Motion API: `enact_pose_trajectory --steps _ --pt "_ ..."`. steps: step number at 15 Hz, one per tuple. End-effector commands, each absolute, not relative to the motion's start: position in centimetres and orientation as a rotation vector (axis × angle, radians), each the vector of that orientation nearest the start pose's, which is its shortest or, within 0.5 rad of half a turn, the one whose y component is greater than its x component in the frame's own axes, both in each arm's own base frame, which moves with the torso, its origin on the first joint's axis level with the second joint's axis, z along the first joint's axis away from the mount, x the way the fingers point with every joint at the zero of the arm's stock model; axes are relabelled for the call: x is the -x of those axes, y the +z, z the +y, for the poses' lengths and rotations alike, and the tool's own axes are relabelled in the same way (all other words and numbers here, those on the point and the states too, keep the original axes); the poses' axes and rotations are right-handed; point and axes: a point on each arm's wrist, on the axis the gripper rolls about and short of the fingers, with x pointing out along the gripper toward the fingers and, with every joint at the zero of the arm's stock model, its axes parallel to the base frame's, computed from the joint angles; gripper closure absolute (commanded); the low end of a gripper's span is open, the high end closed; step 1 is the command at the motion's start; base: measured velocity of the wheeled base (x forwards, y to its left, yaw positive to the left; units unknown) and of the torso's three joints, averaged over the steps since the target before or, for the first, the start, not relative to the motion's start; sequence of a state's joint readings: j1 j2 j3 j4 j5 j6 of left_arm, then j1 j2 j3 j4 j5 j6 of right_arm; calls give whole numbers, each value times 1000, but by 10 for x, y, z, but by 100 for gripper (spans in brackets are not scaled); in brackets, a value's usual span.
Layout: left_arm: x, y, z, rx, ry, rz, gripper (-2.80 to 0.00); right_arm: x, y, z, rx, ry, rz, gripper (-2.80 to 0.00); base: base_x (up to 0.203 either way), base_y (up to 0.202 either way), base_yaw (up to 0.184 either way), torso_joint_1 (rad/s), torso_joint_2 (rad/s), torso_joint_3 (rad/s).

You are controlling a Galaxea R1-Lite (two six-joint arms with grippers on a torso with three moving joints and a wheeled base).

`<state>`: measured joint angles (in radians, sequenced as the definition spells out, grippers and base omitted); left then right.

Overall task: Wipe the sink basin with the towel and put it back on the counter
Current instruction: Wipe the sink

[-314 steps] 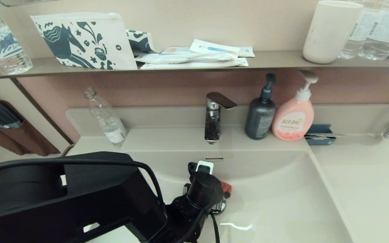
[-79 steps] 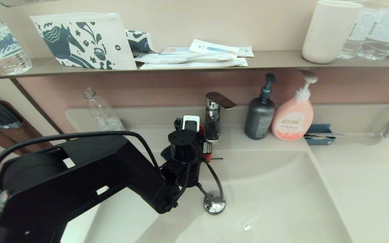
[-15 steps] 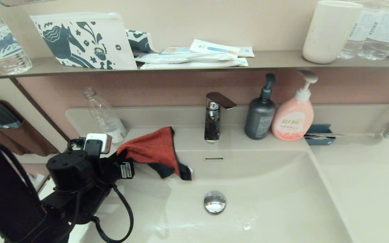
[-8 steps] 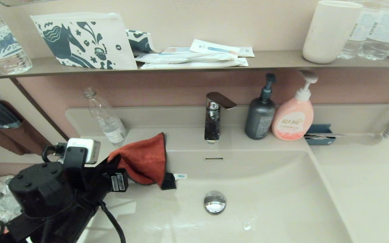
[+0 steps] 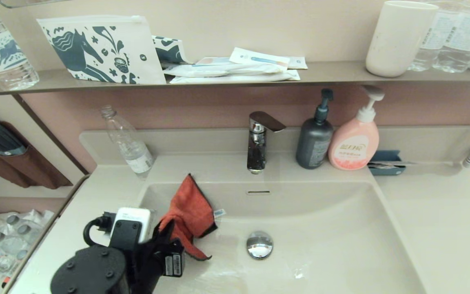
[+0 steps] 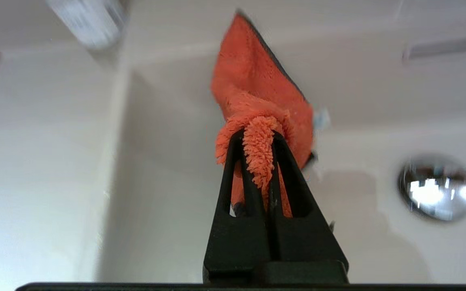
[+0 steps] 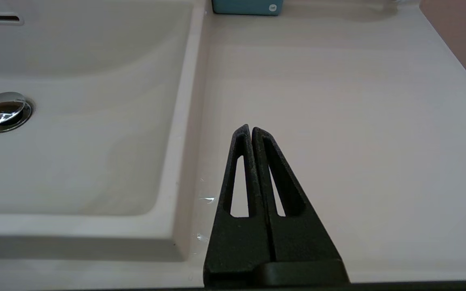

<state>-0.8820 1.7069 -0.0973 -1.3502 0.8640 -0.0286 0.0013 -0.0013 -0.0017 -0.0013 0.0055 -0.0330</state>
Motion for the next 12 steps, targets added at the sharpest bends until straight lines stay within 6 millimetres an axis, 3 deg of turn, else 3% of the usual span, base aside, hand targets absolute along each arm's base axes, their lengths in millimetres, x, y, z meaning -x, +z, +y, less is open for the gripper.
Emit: enact_pose_trajectory --steps 1,3,7,12 --pt "-140 58 -150 -251 -8 281 0 23 76 0 34 8 -3 0 0 0 0 0 0 0" --pt "-134 40 -150 -249 -5 340 0 23 76 0 33 8 -3 0 0 0 0 0 0 0" --pt "-134 41 -155 -236 -124 361 0 23 76 0 33 8 -3 0 0 0 0 0 0 0" --pt "-168 50 -165 -213 -219 322 0 23 76 0 34 8 -3 0 0 0 0 0 0 0"
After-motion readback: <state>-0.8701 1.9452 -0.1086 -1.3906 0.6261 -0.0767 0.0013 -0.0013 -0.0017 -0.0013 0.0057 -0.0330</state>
